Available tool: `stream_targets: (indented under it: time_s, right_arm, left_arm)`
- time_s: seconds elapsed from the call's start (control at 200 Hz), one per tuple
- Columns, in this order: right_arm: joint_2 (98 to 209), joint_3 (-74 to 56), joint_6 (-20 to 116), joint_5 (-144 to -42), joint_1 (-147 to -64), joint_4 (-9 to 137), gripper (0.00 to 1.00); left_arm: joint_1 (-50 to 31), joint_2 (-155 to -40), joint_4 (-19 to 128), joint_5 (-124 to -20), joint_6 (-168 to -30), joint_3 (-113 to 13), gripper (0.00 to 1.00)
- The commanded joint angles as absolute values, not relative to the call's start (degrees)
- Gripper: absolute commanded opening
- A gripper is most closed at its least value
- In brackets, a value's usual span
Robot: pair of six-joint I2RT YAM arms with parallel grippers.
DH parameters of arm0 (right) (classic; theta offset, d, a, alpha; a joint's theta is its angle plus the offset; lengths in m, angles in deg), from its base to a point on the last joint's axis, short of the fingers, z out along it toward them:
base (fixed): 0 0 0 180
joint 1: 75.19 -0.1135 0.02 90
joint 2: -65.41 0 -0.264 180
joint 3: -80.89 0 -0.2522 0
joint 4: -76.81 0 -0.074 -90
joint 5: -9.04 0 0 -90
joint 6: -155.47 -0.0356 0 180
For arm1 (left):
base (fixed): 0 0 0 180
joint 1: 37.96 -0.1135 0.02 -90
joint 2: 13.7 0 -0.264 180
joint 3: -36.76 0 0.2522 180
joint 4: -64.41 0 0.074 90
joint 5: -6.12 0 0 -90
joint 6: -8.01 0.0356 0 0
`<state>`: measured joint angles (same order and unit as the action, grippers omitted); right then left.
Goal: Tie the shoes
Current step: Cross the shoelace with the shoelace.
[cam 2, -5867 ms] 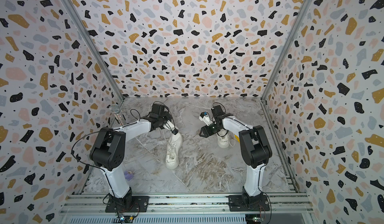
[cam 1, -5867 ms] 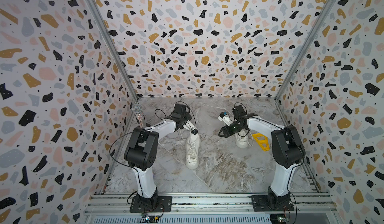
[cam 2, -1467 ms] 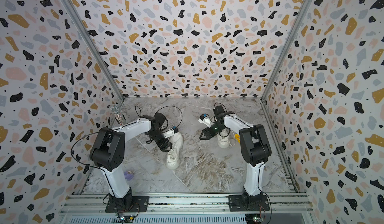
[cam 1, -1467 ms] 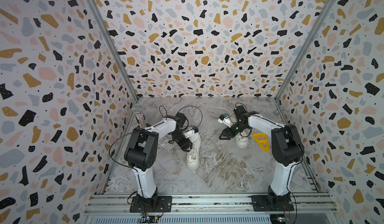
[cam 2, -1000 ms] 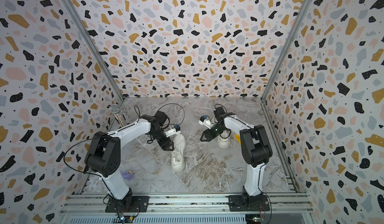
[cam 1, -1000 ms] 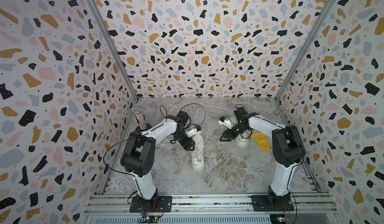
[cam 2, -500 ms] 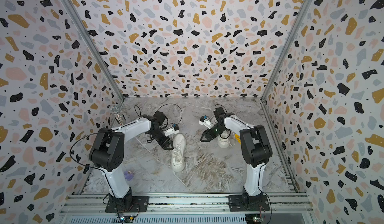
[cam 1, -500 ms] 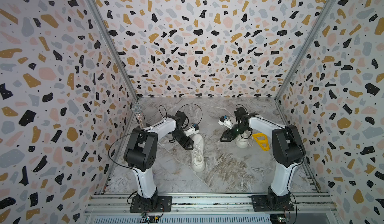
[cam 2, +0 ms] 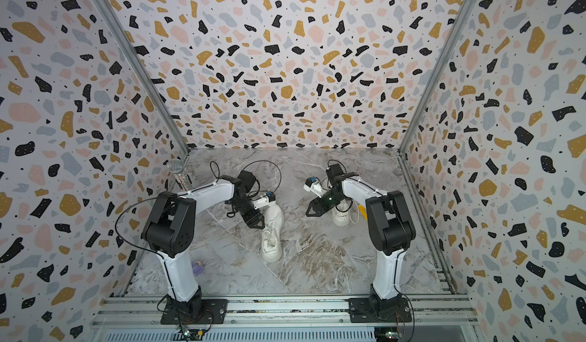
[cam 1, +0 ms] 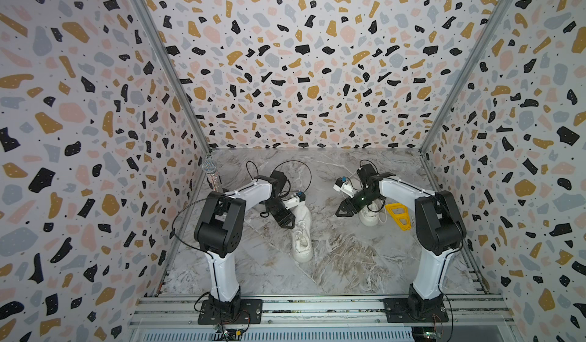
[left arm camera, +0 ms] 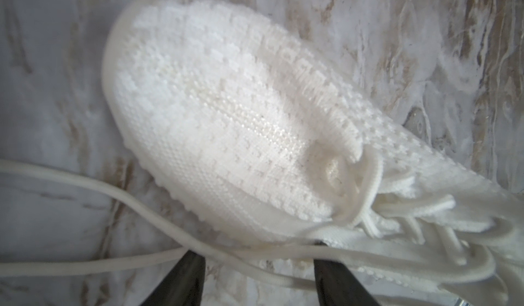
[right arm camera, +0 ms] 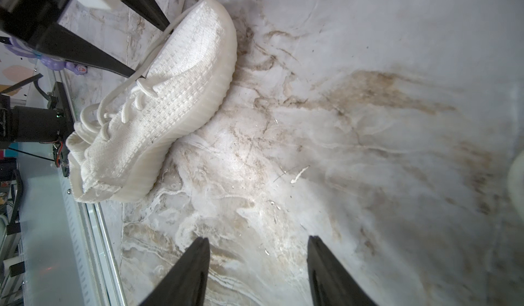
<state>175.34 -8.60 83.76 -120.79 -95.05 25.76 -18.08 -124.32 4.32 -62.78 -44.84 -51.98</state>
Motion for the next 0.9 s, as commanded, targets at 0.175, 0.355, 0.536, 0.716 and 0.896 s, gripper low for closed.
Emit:
stream_targets:
  time_s: [0.175,0.355,0.536,0.716,0.896]
  right_arm:
    - [173.00,-8.97,84.02,-120.60,-95.22,25.17,0.60]
    - [172.82,-9.21,84.10,-120.52,-95.17,25.24,0.59]
    - [172.46,-9.32,84.29,-120.51,-95.23,25.17,0.59]
    - [172.29,-9.07,84.48,-120.46,-95.22,25.09,0.60]
    - [171.72,-8.81,85.12,-121.03,-95.23,24.66,0.59]
  left_arm:
    - [-18.79,-128.13,-0.64,-62.52,-38.32,-55.97,0.44]
    - [-19.05,-129.23,-1.42,-61.02,-38.49,-56.84,0.25]
    - [-20.53,-127.42,-1.41,-60.59,-39.89,-56.81,0.09]
    - [-20.73,-124.34,-2.08,-60.70,-39.66,-55.36,0.00]
    - [-20.73,-121.52,-5.43,-60.24,-39.14,-55.54,0.00]
